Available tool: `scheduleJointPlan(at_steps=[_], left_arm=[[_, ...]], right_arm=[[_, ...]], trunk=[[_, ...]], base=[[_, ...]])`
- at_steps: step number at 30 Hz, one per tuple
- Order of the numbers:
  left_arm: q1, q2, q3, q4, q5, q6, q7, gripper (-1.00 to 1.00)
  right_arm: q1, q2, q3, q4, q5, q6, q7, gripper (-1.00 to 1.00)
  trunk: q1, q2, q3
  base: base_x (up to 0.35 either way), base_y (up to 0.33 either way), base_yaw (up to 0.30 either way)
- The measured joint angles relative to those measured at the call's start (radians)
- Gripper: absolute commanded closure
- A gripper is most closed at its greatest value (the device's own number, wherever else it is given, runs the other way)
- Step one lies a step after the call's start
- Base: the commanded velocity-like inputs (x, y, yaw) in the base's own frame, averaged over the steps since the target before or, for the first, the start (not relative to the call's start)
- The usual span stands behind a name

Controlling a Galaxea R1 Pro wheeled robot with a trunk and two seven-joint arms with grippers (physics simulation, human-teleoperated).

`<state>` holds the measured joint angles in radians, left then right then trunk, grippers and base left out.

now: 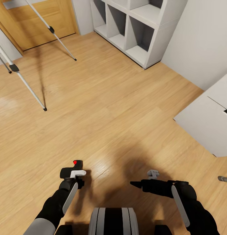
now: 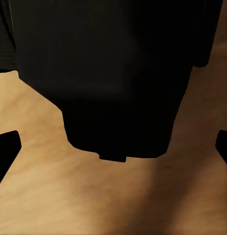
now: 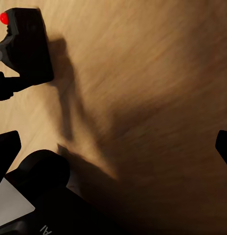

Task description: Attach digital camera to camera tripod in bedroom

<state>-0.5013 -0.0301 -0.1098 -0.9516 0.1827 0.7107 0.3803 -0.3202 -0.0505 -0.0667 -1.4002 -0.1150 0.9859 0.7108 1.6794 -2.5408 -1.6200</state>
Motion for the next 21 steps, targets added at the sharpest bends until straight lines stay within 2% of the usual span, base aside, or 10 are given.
scheduleJointPlan(at_steps=[7, 21], left_arm=[[0.000, 0.000, 0.001, 0.007, 0.000, 0.000, -0.001, -1.00], [0.000, 0.001, 0.002, 0.008, 0.000, 0.000, -0.001, -1.00]], right_arm=[[0.000, 0.000, 0.000, 0.000, 0.000, 0.000, 0.000, -1.00], [0.000, 0.000, 0.000, -0.001, 0.000, 0.000, 0.001, -1.00]], trunk=[[0.000, 0.000, 0.000], [0.000, 0.000, 0.000]], base=[[0.098, 0.000, 0.000], [0.013, 0.000, 0.000]])
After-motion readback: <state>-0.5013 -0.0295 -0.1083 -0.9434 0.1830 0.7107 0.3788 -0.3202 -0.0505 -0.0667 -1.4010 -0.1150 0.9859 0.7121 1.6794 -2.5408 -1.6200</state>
